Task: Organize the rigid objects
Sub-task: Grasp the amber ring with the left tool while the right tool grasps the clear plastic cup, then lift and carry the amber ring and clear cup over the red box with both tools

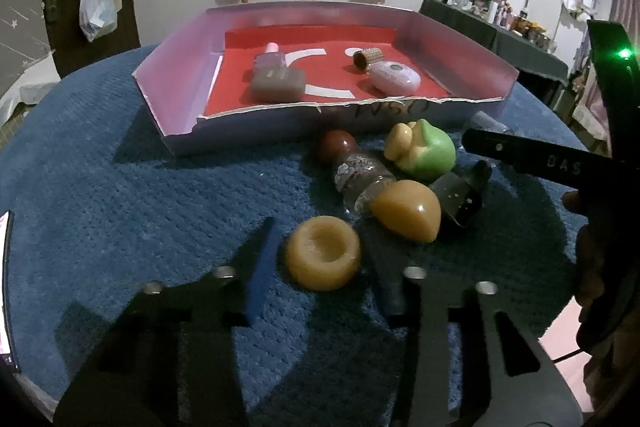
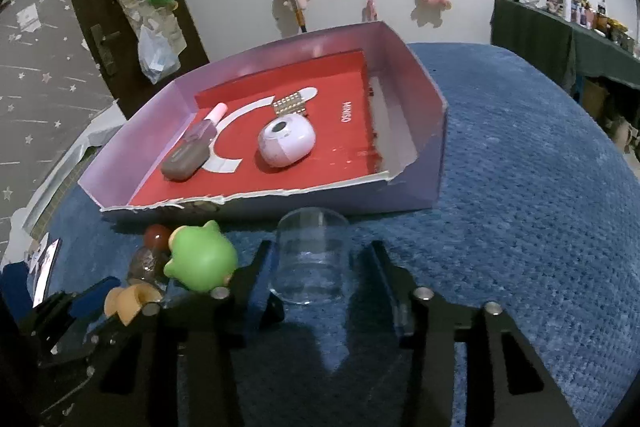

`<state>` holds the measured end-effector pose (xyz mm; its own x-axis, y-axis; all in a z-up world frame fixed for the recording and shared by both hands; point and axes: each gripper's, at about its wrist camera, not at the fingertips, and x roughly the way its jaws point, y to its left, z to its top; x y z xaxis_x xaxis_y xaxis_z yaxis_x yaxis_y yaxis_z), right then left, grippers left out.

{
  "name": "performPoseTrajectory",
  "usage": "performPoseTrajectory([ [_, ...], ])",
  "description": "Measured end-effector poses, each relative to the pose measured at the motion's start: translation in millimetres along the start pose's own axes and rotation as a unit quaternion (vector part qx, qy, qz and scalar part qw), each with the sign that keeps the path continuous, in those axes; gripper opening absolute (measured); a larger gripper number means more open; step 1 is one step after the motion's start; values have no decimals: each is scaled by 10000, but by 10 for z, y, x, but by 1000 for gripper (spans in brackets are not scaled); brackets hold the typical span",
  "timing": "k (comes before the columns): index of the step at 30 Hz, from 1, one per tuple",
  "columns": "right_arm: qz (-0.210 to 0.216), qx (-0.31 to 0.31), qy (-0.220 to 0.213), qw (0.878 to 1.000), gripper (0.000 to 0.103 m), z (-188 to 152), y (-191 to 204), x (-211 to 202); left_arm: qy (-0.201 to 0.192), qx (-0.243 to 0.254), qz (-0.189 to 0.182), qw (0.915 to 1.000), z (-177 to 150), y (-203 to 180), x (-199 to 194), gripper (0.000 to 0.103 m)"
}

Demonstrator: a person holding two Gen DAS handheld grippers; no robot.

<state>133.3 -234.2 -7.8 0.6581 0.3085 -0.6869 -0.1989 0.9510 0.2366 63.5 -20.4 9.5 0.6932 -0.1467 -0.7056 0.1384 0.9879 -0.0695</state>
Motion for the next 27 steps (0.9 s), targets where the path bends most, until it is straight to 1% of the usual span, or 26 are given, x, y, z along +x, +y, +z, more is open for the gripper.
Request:
performPoseTrajectory([
  [1, 39, -10, 21, 10000, 42, 0, 13, 3, 3, -8, -13, 10000, 1, 4, 1, 36],
  [3, -9, -69, 26, 10000, 42, -13, 42, -5, -5, -14, -26, 10000, -5, 9, -6, 36],
  [6, 50, -38, 9, 10000, 42, -27, 30, -34, -16, -77, -52, 10000, -12, 32, -30, 36],
  [9, 138, 4, -90, 9999, 41, -40, 29, -131, -46, -167, -112, 9998, 1, 82, -69, 36],
  [12, 186, -65, -228, 9995, 41, -48, 76, -261, -155, -174, -82, 9997, 32, 106, -142, 36],
  [20, 557, -188, -326, 9977, 41, -94, 243, -497, -411, -162, -84, 9990, 153, 111, -290, 36],
  [25, 787, -179, -270, 9964, 41, -125, 300, -539, -487, -176, -104, 9986, 195, 115, -342, 36],
  [27, 812, -179, -258, 9962, 41, -137, 305, -542, -501, -194, -113, 9985, 205, 119, -353, 36],
])
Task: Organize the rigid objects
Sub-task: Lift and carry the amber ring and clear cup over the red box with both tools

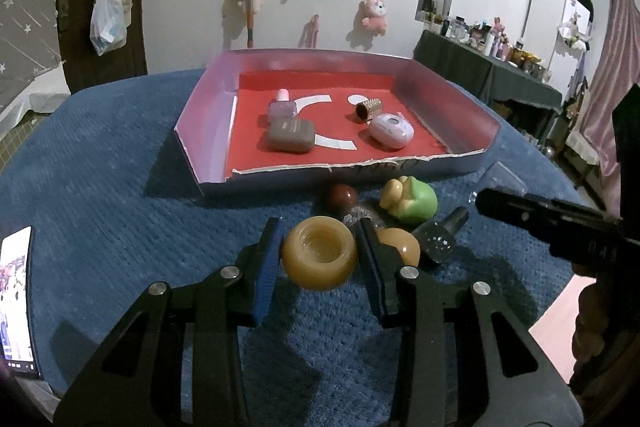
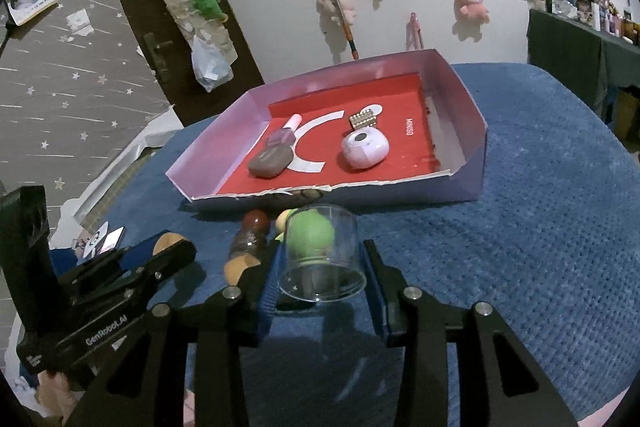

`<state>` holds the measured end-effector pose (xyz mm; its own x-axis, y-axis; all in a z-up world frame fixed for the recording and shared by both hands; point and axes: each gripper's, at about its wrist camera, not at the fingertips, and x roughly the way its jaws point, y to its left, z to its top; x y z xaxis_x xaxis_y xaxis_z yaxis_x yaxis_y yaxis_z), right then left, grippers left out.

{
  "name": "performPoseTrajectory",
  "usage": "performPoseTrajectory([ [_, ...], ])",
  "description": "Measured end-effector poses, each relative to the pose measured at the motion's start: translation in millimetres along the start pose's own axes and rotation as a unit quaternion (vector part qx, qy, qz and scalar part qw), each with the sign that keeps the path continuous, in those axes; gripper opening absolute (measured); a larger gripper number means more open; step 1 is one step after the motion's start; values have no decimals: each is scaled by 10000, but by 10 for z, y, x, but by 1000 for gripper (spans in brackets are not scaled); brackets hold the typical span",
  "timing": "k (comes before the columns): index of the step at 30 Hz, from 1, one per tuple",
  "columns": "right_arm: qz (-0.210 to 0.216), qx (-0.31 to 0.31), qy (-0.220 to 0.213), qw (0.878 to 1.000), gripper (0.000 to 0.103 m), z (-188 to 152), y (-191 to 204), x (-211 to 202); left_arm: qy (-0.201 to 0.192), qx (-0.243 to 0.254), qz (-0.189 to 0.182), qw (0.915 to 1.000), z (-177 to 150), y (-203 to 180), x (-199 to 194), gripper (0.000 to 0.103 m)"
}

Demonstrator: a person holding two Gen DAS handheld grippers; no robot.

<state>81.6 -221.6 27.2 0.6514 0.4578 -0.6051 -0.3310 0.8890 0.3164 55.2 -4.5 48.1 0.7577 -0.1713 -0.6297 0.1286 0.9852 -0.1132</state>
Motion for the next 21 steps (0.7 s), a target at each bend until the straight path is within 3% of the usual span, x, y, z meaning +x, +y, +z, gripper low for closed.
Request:
performPoseTrajectory([
  [21, 269, -245, 159, 9992, 41, -59, 154, 83, -63, -76, -123, 9999, 189, 85, 33, 36],
])
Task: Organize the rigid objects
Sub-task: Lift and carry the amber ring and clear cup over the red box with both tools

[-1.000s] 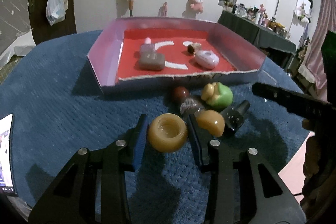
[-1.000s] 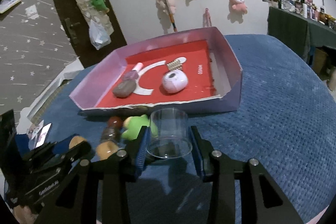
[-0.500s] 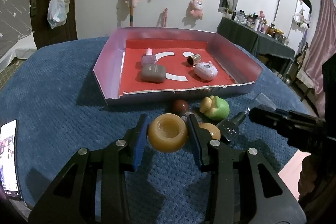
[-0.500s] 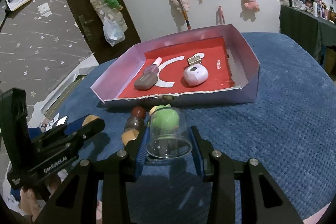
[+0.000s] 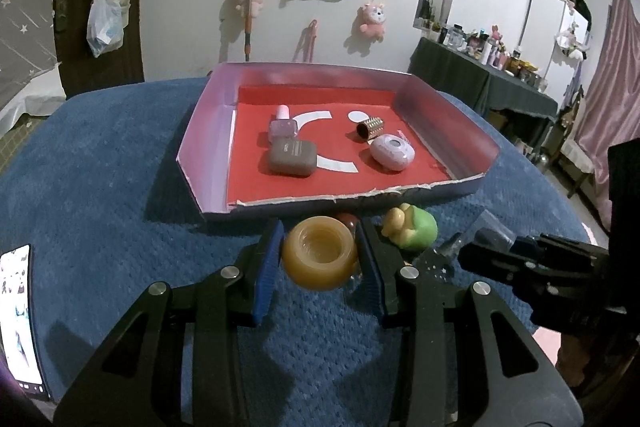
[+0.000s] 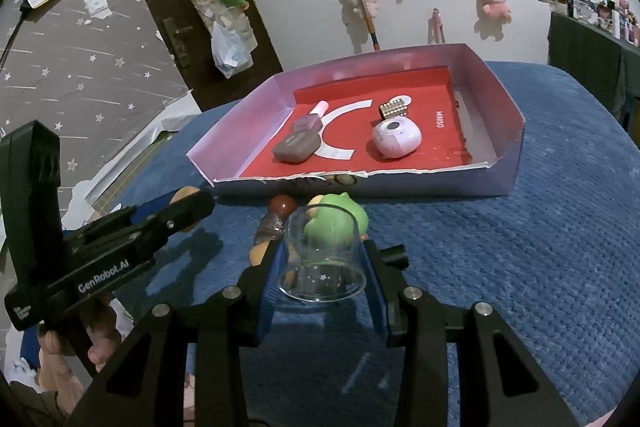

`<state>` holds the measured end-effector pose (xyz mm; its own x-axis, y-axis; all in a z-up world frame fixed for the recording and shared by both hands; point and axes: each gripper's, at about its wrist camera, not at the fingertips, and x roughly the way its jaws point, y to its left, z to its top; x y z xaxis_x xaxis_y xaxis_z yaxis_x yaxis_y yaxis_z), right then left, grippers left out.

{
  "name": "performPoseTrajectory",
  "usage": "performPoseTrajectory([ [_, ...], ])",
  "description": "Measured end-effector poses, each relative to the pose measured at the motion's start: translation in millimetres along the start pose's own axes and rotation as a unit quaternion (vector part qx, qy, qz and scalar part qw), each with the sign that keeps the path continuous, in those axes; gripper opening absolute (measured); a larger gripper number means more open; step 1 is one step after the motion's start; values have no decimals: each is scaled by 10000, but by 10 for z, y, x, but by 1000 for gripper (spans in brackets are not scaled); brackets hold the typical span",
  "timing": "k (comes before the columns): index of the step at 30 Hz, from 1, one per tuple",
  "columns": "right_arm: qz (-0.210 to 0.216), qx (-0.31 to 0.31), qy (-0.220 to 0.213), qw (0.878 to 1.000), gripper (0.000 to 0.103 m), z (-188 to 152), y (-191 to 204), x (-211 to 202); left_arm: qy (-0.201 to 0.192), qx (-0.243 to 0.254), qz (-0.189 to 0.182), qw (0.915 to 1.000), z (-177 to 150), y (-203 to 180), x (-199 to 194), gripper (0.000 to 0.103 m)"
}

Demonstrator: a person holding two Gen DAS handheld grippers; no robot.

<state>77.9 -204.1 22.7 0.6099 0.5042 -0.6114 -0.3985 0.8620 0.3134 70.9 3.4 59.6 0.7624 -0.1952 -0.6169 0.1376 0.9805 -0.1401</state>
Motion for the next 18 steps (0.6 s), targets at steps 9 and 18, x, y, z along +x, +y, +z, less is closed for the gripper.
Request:
performPoseTrajectory([
  [9, 56, -46, 29, 10000, 41, 44, 18, 42, 14, 34, -35, 10000, 119, 20, 69, 36],
  [18, 27, -122, 1, 9999, 41, 179, 23, 63, 58, 78, -110, 9999, 244, 35, 157, 36],
])
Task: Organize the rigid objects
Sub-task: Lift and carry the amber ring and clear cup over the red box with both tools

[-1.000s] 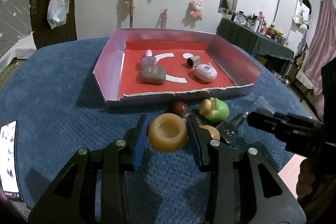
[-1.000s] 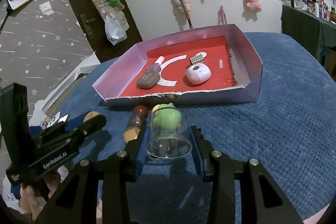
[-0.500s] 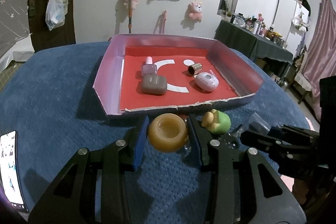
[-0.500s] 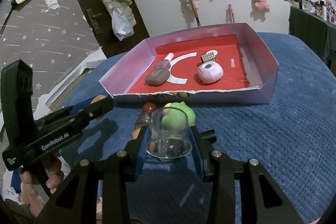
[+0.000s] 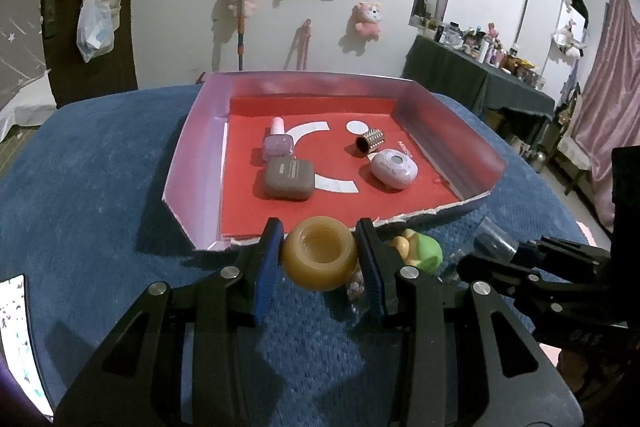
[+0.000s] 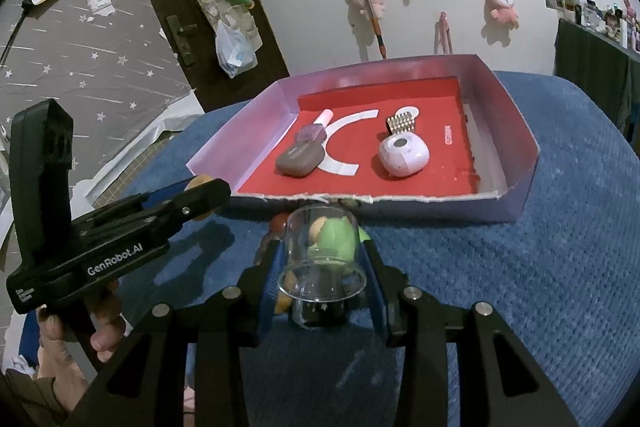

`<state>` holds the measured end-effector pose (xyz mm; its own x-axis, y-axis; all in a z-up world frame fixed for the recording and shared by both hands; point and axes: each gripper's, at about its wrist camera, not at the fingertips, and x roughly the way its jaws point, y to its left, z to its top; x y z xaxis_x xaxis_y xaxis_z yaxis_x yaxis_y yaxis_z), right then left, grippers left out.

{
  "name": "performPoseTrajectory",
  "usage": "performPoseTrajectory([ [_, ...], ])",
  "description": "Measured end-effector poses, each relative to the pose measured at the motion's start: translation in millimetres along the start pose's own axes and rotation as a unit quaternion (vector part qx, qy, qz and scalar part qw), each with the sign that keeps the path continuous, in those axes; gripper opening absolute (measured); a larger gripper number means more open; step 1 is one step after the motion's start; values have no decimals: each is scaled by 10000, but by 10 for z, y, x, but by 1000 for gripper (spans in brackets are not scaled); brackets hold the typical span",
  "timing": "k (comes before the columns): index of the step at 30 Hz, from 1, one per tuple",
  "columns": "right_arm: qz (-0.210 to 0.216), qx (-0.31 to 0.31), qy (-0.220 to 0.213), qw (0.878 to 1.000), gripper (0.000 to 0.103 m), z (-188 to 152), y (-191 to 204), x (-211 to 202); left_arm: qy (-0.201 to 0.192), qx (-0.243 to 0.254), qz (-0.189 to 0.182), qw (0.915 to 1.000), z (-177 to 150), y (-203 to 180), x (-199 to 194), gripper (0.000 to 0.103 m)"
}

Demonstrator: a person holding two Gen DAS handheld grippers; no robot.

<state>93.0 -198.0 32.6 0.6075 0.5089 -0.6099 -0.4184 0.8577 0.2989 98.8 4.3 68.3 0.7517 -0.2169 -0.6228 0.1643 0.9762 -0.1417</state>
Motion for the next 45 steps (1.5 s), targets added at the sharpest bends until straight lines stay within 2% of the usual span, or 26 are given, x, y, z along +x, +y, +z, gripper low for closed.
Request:
performPoseTrajectory([
  [12, -50, -168, -71, 9998, 41, 295, -4, 31, 34, 106, -135, 9998, 171, -13, 104, 36],
  [23, -175, -335, -83, 9993, 41, 492, -33, 125, 227, 62, -229, 9995, 248, 27, 282, 36],
  [45, -522, -303, 321, 9977, 41, 666, -273, 549, 798, 2, -309, 9963, 301, 77, 757, 36],
])
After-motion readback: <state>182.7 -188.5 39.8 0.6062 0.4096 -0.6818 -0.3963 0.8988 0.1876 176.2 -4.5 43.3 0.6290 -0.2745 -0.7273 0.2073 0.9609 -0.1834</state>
